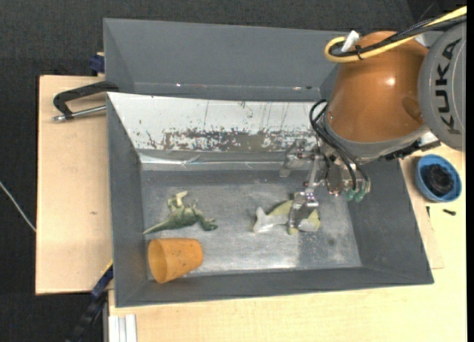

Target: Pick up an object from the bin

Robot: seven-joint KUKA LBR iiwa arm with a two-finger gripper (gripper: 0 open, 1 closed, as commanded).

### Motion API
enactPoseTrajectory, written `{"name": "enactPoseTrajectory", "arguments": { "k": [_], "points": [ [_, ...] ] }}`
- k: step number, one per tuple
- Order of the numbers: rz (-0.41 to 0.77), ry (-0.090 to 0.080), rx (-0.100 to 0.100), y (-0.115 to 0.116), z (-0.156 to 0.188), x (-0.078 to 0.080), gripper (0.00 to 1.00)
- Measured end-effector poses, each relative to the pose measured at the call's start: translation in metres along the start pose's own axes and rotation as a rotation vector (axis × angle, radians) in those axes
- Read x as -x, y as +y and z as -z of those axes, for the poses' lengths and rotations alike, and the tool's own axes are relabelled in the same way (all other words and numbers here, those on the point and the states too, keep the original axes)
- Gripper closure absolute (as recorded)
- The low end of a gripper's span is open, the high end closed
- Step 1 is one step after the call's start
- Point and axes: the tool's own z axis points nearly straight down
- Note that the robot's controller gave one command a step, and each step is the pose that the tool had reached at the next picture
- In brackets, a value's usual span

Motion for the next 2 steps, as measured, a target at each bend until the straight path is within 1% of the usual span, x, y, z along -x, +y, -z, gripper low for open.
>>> {"name": "enactPoseTrajectory", "arguments": {
  "k": [1,2],
  "points": [
    [-0.175,0.007,-0.001,-0.0398,-0.1362,0.0081,0.00],
    [-0.174,0.000,0.000,-0.0390,-0.1326,0.0100,1.00]
  ]
}}
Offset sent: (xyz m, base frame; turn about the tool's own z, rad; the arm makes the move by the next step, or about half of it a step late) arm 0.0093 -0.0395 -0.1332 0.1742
